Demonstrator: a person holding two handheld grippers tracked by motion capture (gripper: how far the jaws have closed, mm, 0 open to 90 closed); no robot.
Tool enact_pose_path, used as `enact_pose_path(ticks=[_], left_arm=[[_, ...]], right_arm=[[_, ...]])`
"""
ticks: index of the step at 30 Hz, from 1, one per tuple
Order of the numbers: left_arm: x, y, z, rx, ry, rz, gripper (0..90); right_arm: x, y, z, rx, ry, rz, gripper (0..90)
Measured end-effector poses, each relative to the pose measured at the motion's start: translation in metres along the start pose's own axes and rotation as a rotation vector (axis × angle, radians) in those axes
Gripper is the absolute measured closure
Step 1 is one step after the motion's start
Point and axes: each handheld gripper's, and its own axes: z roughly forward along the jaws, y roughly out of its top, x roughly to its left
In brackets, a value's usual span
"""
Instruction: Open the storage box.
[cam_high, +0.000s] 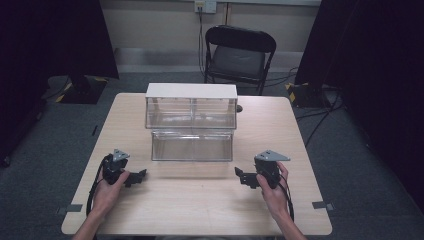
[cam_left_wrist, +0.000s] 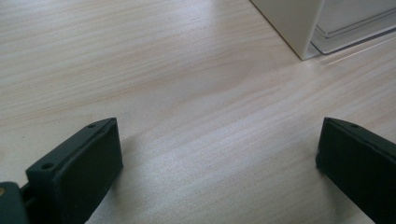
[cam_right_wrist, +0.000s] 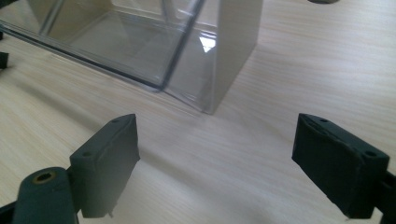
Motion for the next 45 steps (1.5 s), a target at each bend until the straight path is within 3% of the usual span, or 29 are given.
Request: enact_pose_path(ticks=[9, 28, 31, 45], left_arm=[[0.000, 0.000, 0.000, 0.000, 0.000, 0.000, 0.0], [0.000, 0.000, 0.000, -0.002, 0.000, 0.000, 0.0], [0.000, 0.000, 0.000, 0.000, 0.000, 0.000, 0.0], [0.000, 0.000, 0.000, -0.002, 0.000, -0.002, 0.0]], right_arm=[[0.018, 0.011, 0.015, -0.003, 0.035, -0.015, 14.1], [0.036, 0.024, 0.048, 0.030, 0.056, -0.047, 13.8], [0.037, 0.024, 0.053, 0.037, 0.076, -0.052, 13.5], [0.039, 0.020, 0.066, 0.054, 0.036, -0.048, 13.8]])
